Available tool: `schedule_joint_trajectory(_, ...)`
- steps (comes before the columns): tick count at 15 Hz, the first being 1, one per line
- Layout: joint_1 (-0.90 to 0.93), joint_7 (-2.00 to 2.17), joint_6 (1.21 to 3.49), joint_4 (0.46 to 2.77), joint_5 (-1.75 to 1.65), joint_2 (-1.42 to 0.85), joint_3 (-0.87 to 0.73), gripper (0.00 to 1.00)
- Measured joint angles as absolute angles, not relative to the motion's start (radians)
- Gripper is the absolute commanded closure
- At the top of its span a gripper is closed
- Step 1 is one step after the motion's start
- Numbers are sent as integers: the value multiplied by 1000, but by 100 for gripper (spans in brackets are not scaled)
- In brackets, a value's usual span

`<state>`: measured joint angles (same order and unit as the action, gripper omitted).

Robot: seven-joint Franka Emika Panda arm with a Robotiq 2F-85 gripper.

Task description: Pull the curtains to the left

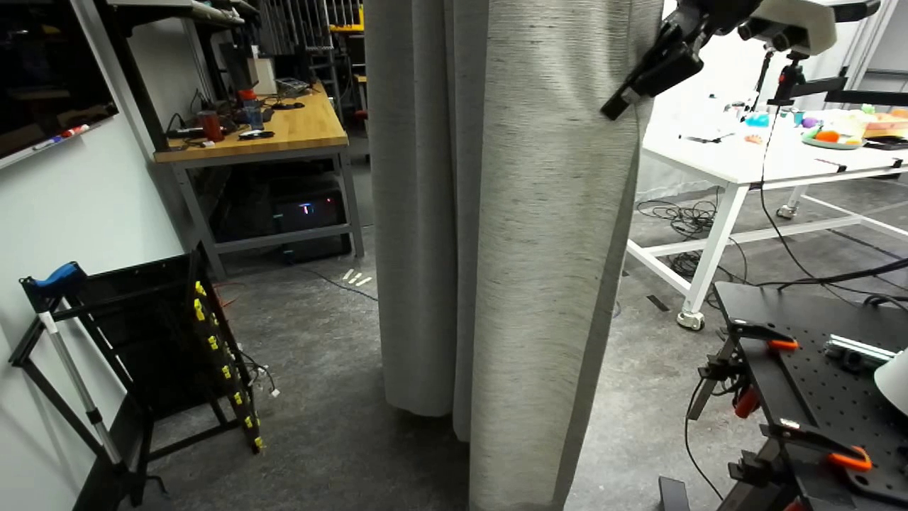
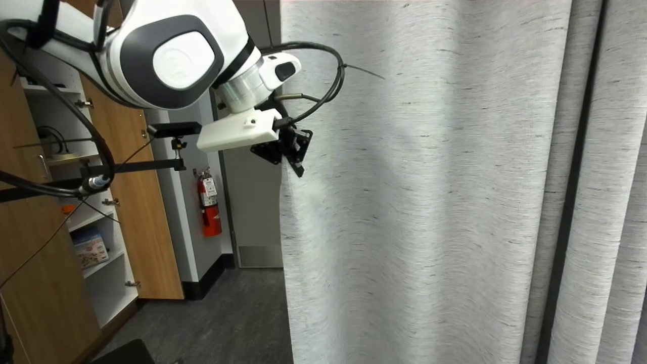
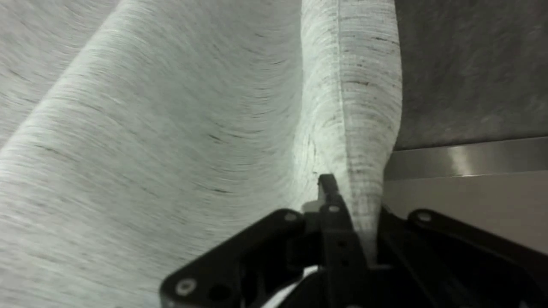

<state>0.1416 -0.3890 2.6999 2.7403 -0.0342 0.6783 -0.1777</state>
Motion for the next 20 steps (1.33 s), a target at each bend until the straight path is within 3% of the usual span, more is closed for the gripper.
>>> schedule_joint_trajectory(10, 479, -543, 2337, 2740, 139, 884, -167, 100)
schedule_joint_trajectory(20, 638, -698, 2036, 2737, 336, 1072, -109, 100)
